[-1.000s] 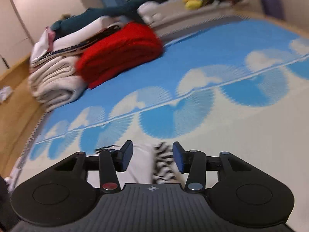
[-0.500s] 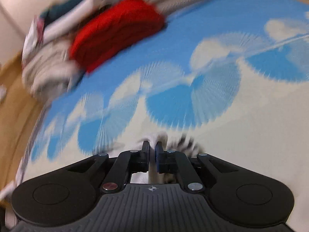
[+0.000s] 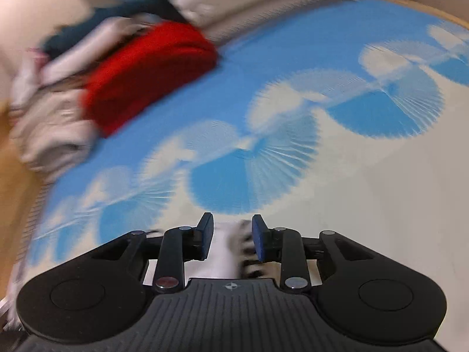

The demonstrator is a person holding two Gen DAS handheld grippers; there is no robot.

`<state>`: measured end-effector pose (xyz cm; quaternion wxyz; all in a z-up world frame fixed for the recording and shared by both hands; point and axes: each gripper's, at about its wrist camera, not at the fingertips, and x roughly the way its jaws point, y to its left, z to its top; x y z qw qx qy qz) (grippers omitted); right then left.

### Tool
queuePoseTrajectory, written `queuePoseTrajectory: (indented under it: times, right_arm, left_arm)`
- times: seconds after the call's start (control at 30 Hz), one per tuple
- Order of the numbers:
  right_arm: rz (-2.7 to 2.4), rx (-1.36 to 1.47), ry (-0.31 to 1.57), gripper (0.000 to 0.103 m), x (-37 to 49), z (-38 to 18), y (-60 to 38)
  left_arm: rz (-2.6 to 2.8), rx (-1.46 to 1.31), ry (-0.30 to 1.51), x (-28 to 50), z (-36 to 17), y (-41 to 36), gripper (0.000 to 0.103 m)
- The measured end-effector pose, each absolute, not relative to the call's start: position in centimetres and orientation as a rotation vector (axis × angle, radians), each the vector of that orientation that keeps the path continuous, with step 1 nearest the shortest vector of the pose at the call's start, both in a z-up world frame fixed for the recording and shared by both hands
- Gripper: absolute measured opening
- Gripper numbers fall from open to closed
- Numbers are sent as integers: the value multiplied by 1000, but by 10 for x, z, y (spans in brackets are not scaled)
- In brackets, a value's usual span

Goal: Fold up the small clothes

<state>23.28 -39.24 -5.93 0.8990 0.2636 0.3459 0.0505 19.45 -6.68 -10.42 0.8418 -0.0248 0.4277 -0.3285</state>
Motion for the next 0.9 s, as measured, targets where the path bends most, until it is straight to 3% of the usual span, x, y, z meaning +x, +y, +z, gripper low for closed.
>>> queuePoseTrajectory:
  times: [0.13,0.33,0.57,0.63,0.73,0.9]
  right_arm:
    - [409,383,737,31,206,-50,-374]
    - [429,19,1115,26,198,-117,-347]
    - [438,47,1126,26,198,-122,-363]
    - [444,32,1129,26,198,-123,-359]
    - [449,12,1133,26,202,-128,-354]
    - [453,-10,1138,26,204,-132,-353]
  left_arm:
    - [-666,-68,900,206,-105,-74,56]
    - [-650,-63,865,219,-105,-87,37]
    - [-602,-89,848,248,-115,-84,27]
    - [-555,-65,870,258,-126,-85,20]
    - [-491,-37,954,276,-155,-91,20]
    - [-481,-27,935,280,-161,-98,22]
